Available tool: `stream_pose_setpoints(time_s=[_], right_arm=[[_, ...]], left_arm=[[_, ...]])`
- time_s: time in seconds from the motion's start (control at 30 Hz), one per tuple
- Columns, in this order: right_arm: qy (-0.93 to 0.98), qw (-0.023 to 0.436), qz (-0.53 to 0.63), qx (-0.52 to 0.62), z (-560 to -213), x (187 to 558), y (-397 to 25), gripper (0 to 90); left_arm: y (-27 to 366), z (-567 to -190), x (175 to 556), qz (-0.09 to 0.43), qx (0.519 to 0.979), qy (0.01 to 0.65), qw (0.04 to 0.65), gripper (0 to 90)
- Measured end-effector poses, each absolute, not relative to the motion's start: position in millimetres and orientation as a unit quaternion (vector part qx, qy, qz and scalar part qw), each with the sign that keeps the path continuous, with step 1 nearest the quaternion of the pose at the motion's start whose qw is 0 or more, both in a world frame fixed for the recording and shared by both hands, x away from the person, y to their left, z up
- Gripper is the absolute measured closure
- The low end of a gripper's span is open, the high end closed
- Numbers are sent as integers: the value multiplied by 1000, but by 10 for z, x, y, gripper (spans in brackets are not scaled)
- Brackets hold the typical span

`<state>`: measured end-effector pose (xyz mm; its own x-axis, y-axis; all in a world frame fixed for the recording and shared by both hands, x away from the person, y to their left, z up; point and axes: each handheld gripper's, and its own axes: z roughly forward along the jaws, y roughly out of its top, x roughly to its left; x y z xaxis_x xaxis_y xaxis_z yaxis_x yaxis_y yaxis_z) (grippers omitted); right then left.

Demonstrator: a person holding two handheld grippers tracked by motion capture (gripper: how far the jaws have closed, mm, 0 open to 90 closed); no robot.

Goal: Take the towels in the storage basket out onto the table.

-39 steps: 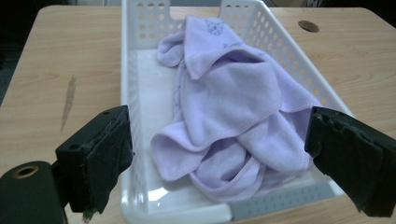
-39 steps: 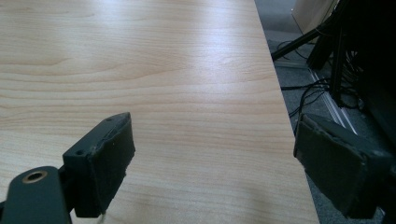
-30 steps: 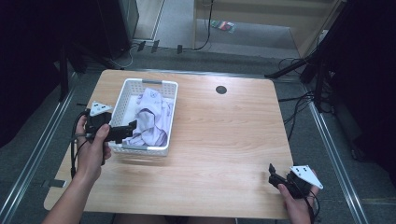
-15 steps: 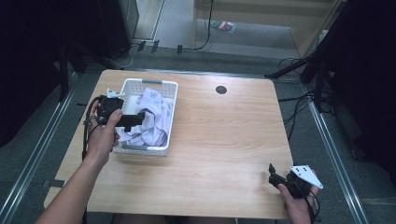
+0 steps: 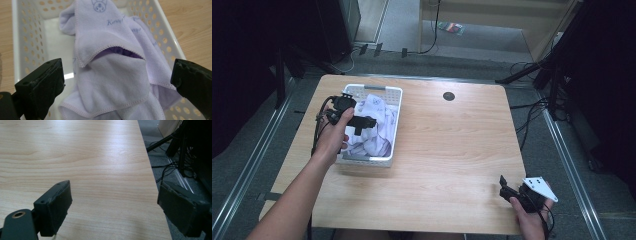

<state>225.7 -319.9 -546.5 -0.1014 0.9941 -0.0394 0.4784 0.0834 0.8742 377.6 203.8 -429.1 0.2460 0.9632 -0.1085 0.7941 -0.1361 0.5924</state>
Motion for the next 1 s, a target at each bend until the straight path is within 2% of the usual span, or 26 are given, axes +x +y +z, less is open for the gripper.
stream_pose_setpoints(time_s=[0.33,0.5,0.8,1.0], right_arm=[[646,352,367,569,-5466,2258,-3202,123],[647,352,368,568,-5466,2257,-3201,123],[646,354,369,567,-5464,2251,-3204,119],[646,355,369,567,-5464,2254,-3207,119]], left_arm=[[1820,-4531,3982,113,756,600,238,0],[1754,-4708,4111,109,761,611,188,0],[1648,-4955,4235,85,767,620,142,0],[1618,-5038,4270,83,772,616,131,0]])
